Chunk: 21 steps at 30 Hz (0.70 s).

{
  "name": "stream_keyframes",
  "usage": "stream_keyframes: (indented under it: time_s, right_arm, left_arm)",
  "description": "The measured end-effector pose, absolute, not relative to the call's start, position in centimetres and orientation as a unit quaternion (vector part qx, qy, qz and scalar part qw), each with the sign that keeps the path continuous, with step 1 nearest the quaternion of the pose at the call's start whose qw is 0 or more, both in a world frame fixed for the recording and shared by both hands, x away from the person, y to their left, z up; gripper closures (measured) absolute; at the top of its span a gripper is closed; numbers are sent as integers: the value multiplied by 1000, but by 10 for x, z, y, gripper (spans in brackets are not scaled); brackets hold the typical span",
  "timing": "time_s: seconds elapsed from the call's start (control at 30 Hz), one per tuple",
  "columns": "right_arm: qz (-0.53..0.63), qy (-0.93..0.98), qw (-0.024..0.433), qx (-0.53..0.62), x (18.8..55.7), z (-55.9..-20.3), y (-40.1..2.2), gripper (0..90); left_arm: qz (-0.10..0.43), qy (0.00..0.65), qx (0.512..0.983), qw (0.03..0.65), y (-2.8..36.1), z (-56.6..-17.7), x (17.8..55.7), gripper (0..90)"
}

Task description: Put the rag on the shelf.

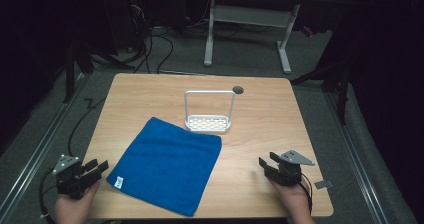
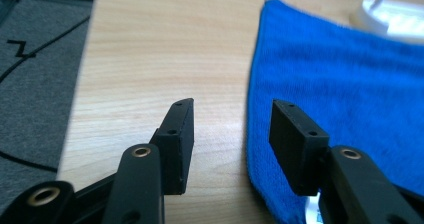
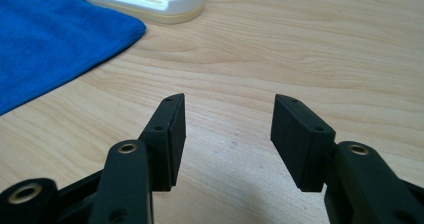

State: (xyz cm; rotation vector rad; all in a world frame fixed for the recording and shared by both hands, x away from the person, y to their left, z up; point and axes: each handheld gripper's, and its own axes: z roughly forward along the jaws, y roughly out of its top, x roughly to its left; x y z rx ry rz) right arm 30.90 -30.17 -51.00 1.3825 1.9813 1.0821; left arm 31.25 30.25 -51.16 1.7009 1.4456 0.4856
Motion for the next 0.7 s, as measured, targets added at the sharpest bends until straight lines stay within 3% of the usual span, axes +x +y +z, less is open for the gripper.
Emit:
stream_keyframes:
  time_s: [0.7]
  right_arm:
    - [393,727,241,509,310,-515,-298,489]
  left_arm:
    - [204,535,711,408,290,-509,313,568]
